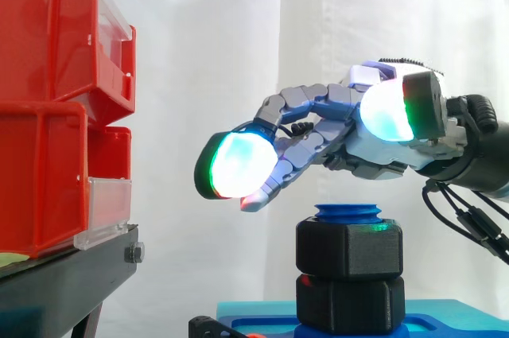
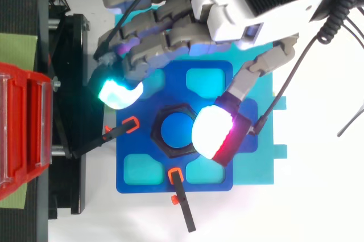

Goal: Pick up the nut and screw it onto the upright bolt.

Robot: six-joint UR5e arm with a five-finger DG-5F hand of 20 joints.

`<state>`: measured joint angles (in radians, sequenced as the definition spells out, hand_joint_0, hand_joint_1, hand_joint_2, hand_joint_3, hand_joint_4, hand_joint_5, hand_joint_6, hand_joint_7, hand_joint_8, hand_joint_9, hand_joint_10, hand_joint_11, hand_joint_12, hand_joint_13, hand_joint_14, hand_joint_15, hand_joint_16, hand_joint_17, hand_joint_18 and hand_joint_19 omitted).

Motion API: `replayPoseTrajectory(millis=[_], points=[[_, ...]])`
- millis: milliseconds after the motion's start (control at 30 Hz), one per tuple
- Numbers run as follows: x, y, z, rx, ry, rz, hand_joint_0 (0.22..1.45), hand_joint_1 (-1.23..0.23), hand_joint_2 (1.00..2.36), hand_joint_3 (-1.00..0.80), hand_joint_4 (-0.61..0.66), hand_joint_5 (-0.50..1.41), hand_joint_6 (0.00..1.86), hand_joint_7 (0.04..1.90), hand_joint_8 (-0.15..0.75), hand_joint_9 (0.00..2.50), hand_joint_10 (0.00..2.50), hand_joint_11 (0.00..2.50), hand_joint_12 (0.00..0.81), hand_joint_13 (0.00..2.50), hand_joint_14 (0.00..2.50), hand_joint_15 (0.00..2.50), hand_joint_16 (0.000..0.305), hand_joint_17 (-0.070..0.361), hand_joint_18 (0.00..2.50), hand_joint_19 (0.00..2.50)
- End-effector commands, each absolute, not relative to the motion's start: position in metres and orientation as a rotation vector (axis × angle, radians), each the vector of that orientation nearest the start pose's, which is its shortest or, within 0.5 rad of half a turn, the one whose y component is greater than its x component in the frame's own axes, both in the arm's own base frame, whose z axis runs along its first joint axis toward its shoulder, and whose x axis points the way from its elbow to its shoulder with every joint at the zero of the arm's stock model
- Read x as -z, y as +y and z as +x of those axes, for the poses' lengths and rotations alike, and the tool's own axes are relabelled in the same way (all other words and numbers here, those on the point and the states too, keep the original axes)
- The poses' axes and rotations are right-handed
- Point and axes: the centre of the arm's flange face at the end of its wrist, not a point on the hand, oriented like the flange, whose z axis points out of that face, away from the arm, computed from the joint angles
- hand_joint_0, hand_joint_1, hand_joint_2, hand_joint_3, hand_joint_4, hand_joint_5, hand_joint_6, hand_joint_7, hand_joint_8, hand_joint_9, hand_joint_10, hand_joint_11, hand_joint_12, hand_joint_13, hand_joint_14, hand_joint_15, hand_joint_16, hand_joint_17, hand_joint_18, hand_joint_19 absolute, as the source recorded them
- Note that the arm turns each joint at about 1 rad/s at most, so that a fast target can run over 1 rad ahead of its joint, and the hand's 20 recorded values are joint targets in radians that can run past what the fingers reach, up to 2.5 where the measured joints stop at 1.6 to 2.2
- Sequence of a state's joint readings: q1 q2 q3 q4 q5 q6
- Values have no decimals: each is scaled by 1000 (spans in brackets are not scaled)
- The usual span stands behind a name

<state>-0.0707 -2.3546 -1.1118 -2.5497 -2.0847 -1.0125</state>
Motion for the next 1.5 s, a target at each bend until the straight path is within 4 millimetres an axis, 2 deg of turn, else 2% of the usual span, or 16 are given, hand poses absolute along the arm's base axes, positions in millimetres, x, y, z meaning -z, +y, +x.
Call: replayPoseTrajectory(millis=[0,267,367,533,667,1067,1233,1467], points=[[-265,-130,776,-749,1380,-18,479,-252,1000,-500,169,-150,501,655,191,643,0,0,239,373,0,0,25,56,37,0],[-260,-117,776,-758,1421,8,477,-236,1000,-500,196,-138,502,667,189,593,0,0,248,331,0,0,26,59,0,0],[-258,-115,775,-762,1431,10,477,-226,1000,-500,207,-123,503,758,199,588,0,0,251,328,0,0,26,59,0,0],[-254,-112,772,-767,1463,20,482,-218,1000,-500,195,-103,504,1023,216,596,0,0,257,333,0,0,26,59,0,0],[-249,-109,770,-772,1491,28,482,-219,1000,-500,176,-97,504,1099,221,601,0,0,257,337,0,0,26,59,0,0],[-243,-115,766,-764,1497,46,488,-224,1000,-500,131,-76,502,1263,232,631,0,0,257,374,0,0,25,57,24,0],[-243,-119,766,-760,1491,44,493,-234,1000,-500,120,-62,501,1399,235,663,0,0,250,417,0,0,25,55,57,0],[-242,-126,765,-749,1483,48,500,-247,1000,-500,123,-50,527,1411,240,734,0,0,240,482,0,0,23,53,134,0]])
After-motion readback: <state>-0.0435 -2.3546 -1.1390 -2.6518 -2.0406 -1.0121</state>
